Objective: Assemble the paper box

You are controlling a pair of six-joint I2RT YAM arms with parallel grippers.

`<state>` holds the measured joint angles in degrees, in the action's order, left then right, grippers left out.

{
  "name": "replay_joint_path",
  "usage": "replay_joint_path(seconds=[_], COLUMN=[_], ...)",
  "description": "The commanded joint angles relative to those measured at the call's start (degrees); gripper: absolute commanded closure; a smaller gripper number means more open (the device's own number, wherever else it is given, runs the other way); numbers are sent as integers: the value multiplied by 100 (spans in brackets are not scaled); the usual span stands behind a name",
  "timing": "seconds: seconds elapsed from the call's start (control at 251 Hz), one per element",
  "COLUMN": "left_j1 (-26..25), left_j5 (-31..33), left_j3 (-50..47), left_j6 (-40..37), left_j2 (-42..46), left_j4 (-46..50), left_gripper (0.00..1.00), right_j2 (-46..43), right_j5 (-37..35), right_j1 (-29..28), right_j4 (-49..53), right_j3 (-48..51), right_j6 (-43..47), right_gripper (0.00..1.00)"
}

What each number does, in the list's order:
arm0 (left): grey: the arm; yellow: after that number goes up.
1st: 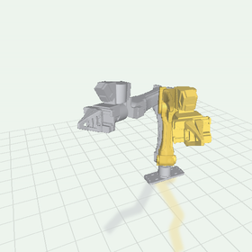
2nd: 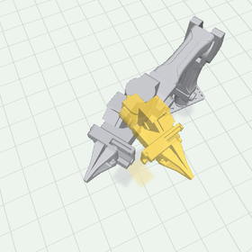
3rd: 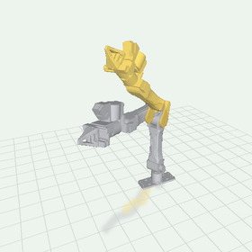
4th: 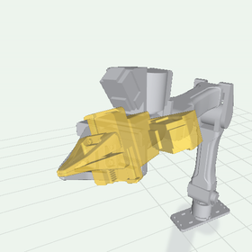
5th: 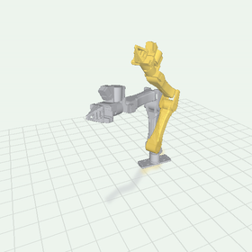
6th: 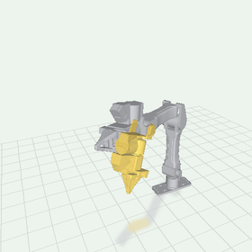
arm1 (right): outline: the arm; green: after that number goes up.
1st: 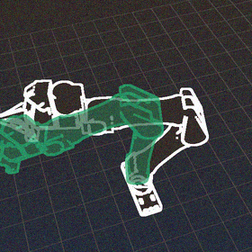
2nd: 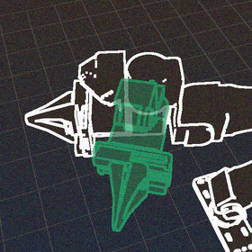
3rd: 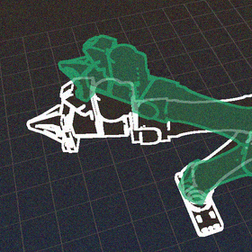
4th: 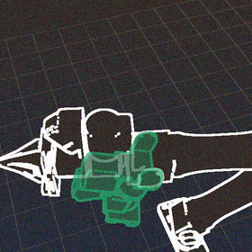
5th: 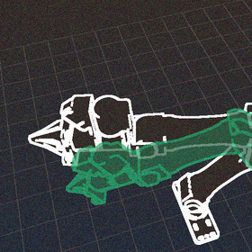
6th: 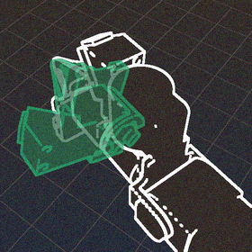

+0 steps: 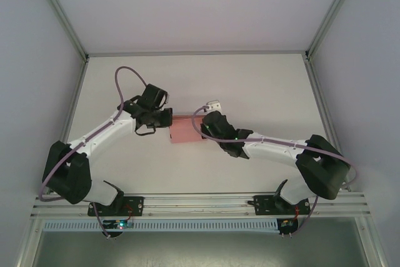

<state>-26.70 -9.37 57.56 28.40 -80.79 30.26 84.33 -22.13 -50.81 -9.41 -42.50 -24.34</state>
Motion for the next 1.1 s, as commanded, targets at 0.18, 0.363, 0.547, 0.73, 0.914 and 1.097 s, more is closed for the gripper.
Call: replay_joint_path(seconds=[0.18, 0.363, 0.547, 0.73, 0.914, 1.097], left_j1=[-656, -825, -1037, -1127, -1178, -1311], left_j5=[783, 1113, 1500, 1796, 1787, 1927], left_j3=[-1695, -2582, -2840, -2890, -2869, -2724], left_j6=[169, 89, 21, 78, 93, 144], left_j2=[652, 1405, 1892, 1907, 1904, 1849], left_j4=[-1016, -1889, -2233, -2192, -2185, -2037], left_gripper=[100, 100, 100, 100, 100, 100], right_j2=[-184, -322, -535, -858, -1103, -988], right_j5=[487, 744, 1051, 1318, 1260, 1417], right_j1=[-268, -268, -256, -178, 186, 403], right_j4=[-675, -241, 179, 235, 200, 581], right_j3=[870, 578, 191, 84, 27, -275], right_j6=[535, 380, 207, 142, -295, -906], right_gripper=[100, 84, 62, 35, 2, 2])
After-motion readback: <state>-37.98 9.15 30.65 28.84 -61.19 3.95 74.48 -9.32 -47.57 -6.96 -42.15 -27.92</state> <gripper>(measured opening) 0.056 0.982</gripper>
